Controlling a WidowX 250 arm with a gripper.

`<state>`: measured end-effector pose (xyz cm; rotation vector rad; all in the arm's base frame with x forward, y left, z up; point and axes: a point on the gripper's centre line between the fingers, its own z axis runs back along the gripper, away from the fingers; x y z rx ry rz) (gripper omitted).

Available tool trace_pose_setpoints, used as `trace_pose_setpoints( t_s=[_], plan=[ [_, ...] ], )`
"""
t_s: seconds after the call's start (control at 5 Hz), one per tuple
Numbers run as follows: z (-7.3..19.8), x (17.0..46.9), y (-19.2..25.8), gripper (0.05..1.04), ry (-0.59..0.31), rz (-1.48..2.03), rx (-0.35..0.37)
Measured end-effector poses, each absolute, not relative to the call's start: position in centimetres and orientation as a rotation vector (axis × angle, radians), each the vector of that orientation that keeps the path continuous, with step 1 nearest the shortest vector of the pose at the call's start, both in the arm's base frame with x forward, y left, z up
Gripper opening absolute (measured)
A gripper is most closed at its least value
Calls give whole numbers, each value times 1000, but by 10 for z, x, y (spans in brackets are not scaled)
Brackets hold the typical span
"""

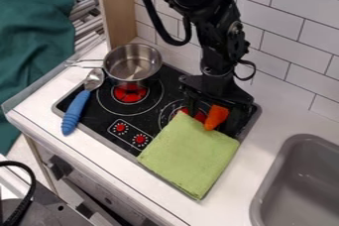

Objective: Put the orange object inside the silver pot

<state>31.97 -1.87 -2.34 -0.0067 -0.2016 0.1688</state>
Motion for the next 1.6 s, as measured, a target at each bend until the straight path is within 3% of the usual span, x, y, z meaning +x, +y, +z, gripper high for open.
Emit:
trace_pose_setpoints(
  t_s=[0.8, 1.0, 1.2, 1.4, 1.6],
  plan=[
    [-31, 327, -22, 1010, -162, 131, -14],
    [-36, 328, -22, 960, -148, 139, -16],
    [-36, 329, -20, 666, -147, 150, -24],
    [-35, 330, -19, 472, -151, 153, -20],
    [-35, 330, -19, 471, -145, 150, -19]
  ],
)
